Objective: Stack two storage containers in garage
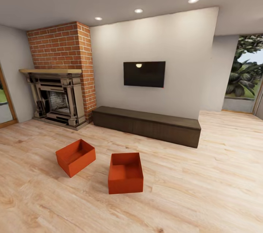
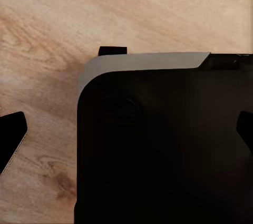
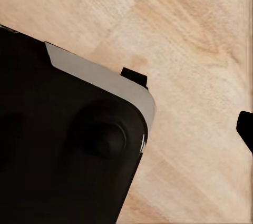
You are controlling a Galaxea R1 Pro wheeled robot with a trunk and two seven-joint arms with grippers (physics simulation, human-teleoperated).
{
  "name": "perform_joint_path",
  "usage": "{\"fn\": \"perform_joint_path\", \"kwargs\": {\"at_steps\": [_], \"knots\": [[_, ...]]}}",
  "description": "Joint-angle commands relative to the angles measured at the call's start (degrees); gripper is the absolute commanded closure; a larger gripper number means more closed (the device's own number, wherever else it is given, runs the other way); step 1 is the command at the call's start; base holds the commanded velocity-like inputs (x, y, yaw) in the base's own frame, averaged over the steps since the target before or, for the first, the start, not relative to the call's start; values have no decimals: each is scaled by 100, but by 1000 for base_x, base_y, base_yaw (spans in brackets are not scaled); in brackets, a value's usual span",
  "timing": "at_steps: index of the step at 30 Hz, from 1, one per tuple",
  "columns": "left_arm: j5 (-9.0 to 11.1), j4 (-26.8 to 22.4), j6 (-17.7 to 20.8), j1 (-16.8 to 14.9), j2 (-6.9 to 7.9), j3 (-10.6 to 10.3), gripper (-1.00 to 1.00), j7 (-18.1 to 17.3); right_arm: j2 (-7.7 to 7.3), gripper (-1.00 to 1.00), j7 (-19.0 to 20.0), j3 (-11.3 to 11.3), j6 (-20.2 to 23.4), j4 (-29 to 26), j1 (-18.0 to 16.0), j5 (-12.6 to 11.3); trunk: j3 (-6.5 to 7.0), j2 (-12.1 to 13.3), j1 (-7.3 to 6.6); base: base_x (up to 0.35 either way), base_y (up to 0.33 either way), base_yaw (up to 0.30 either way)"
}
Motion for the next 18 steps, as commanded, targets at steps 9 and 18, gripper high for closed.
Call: {"fn": "perform_joint_path", "kwargs": {"at_steps": [9, 18], "knots": [[5, 0, -15, -2, 0, 10, -100, -7, 0, -100, 35, 42, -24, 9, -3, -53, -6, -3, 4, 323, 0, 0], [3, 0, -15, -2, 0, 10, -100, -7, 0, -100, 33, 43, -24, 9, -4, -52, -6, -3, 4, 323, 0, 0]]}}
